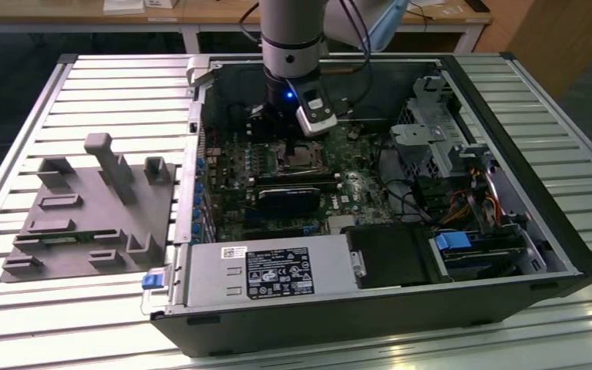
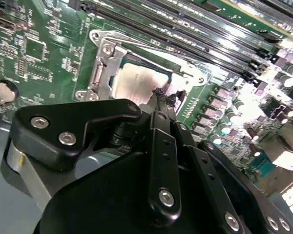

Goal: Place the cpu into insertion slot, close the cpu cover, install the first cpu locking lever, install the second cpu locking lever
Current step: 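Close the cpu cover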

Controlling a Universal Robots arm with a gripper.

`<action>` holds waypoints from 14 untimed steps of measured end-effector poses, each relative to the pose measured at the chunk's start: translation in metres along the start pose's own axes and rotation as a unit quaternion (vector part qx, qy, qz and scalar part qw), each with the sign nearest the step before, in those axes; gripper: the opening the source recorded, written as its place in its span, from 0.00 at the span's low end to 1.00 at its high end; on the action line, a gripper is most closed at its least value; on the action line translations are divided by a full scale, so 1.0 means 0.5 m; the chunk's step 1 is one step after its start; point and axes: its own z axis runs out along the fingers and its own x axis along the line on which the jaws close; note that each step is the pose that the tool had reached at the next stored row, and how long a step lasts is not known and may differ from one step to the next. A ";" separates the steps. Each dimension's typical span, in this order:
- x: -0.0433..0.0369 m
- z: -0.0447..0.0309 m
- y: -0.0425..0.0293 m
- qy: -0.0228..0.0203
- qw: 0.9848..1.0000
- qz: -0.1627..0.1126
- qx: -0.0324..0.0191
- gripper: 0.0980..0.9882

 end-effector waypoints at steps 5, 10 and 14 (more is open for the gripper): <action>0.011 0.004 -0.003 0.000 1.000 -0.009 0.000 0.00; 0.016 0.011 -0.008 0.000 1.000 -0.013 -0.002 0.00; 0.018 0.014 -0.009 0.002 1.000 -0.013 -0.012 0.00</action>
